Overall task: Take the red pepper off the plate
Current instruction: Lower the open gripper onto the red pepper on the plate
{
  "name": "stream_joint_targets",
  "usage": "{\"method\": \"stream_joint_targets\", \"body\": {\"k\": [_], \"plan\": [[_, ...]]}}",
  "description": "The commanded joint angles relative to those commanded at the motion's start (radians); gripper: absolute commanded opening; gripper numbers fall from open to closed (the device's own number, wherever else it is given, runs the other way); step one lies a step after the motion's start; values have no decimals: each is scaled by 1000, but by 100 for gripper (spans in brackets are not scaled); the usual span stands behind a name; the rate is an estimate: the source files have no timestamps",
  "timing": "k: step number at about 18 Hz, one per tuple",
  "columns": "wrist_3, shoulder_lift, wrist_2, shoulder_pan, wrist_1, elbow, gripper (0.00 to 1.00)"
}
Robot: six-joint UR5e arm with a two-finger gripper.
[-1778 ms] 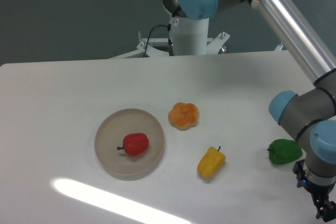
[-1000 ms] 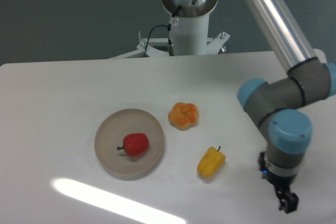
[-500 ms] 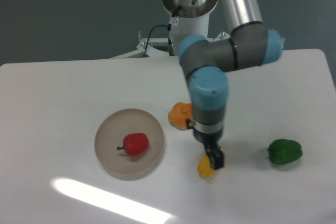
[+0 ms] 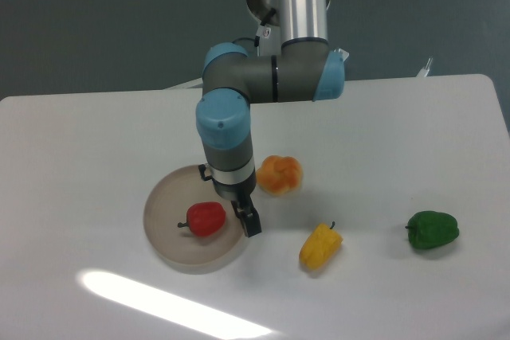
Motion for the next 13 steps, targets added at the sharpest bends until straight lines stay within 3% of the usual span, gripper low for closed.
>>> {"method": "stream_joint_targets", "body": {"k": [13], "plan": [[-61, -20, -31, -34, 31, -54, 100]]}}
